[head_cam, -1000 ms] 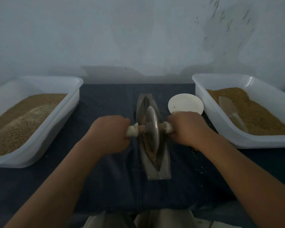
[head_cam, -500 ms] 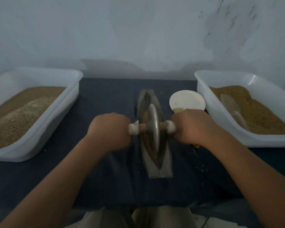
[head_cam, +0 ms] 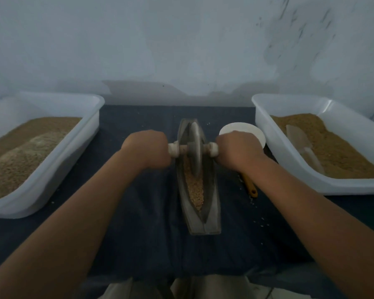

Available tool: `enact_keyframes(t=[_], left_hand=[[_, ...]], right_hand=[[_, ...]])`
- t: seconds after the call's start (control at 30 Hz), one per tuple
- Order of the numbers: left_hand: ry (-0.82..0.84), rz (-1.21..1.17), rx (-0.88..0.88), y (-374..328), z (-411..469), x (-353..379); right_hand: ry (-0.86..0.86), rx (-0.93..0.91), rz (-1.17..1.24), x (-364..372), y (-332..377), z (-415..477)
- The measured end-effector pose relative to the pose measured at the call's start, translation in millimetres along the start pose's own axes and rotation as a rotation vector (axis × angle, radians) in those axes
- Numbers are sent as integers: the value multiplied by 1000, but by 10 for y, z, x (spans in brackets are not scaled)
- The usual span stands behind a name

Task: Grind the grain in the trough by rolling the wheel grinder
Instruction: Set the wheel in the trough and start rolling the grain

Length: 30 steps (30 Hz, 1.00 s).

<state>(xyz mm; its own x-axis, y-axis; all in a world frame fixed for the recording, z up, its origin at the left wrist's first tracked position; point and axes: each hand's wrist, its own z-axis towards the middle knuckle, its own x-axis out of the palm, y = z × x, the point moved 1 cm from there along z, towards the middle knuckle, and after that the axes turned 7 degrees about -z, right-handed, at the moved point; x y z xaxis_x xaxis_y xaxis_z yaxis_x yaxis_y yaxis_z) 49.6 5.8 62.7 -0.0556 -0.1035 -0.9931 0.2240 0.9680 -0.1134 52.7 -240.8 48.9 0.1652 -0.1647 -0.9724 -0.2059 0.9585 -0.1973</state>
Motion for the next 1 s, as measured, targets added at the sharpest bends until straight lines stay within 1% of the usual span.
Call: enact_keyframes(t=[0.1,0.2,0.27,0.33,0.43,0.5,0.57,0.63,0.73,0.8,0.9,1.0], left_hand=[[-21,4,75,57,-404,188],[-30,2,86,95,-657,325],[-26,3,49,92,-579,322],[-19,-15,7,67,-323,245],[-83,24,-35,29,98,38],[-105,52,-24,-8,221,-55],[-78,47,0,-37,175,-70],[-57,35,30,-34,-36,4],[-61,67,110,13,-465,167],[-72,95,141,31,-659,234],[-62,68,94,33,-596,239],[-56,-2,28,26,-243,158]], right_hand=[[-27,-95,14,-46,-36,-510],[51,-201,57,-139,-89,-710],[77,-175,15,-161,-53,-572],[46,-86,-27,-145,-3,-279],[22,32,-12,-141,25,129],[19,65,4,-116,15,229],[8,66,5,-86,2,147],[-2,17,22,-75,-22,-96],[112,-82,54,-112,-100,-556],[133,-104,51,-152,-135,-746],[134,-49,-11,-148,-98,-639],[76,23,-64,-122,-32,-192]])
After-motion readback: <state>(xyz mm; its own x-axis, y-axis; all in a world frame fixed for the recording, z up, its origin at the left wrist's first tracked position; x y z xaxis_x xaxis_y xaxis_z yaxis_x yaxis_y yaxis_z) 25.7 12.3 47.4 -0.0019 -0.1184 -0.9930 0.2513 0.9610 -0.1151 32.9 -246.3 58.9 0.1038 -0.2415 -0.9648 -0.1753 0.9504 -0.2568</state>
